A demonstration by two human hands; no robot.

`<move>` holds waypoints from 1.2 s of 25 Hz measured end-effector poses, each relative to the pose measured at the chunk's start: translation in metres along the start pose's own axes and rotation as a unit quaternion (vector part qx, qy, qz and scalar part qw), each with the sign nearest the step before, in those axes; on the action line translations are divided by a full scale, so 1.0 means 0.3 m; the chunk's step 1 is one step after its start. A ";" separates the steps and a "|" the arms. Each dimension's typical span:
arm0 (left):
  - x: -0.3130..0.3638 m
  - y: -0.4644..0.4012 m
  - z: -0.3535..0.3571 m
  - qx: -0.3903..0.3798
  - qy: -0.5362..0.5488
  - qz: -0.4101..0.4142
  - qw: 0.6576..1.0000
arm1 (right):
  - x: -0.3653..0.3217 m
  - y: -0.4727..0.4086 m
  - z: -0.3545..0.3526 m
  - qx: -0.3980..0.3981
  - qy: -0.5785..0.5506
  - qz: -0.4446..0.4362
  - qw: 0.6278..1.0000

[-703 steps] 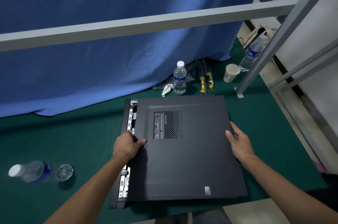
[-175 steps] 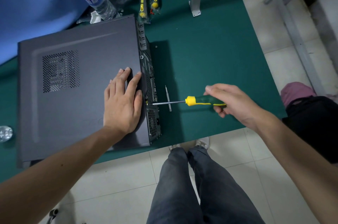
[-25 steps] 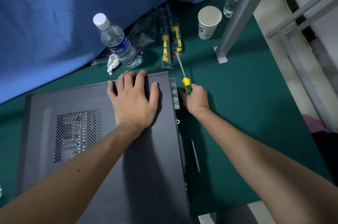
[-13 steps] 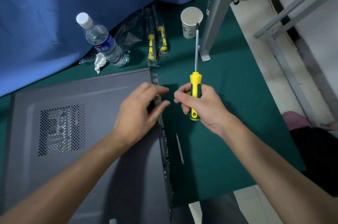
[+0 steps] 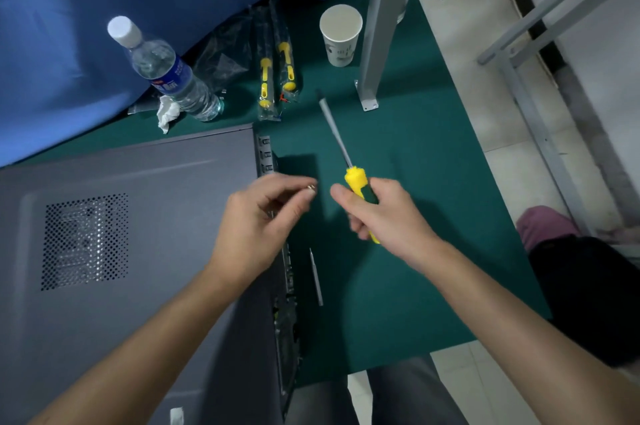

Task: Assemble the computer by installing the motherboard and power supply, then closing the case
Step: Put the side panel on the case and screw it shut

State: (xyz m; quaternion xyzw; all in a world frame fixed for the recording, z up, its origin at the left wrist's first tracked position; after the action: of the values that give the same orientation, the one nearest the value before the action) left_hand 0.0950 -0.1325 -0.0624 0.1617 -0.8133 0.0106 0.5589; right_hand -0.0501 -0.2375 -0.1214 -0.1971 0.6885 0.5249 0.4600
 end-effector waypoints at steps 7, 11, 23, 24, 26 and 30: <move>-0.039 -0.040 -0.084 0.046 0.106 -0.055 0.992 | -0.019 0.040 -0.159 0.104 0.494 -0.045 0.862; -0.025 -0.043 -0.073 0.044 0.095 -0.065 0.992 | -0.033 0.048 -0.165 0.095 0.524 -0.049 0.845; 0.061 -0.110 -0.119 -0.089 -0.289 -0.026 0.953 | -0.123 0.034 -0.152 0.063 0.630 -0.064 0.771; 0.062 -0.136 -0.139 -0.103 -0.295 -0.040 0.949 | -0.140 0.023 -0.147 0.047 0.629 -0.073 0.773; 0.062 -0.195 -0.185 -0.130 -0.289 -0.068 0.946 | -0.176 0.001 -0.154 0.022 0.613 -0.089 0.785; 0.071 -0.316 -0.236 -0.207 -0.330 -0.084 0.917 | -0.234 -0.071 -0.202 -0.035 0.575 -0.112 0.809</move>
State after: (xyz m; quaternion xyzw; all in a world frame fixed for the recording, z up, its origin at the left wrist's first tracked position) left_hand 0.1783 -0.2137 -0.0319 0.1047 -0.9189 -0.2586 0.2790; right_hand -0.0248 -0.3149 -0.0725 -0.5548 0.7816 0.2839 0.0282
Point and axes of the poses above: each hand's wrist, its own y-axis away from the middle knuckle, its own z-axis out of the palm, x = y × z, the point moved 7 cm from there along -y, towards the middle knuckle, and after that the axes turned 15 degrees about -x, right-handed, at the moved point
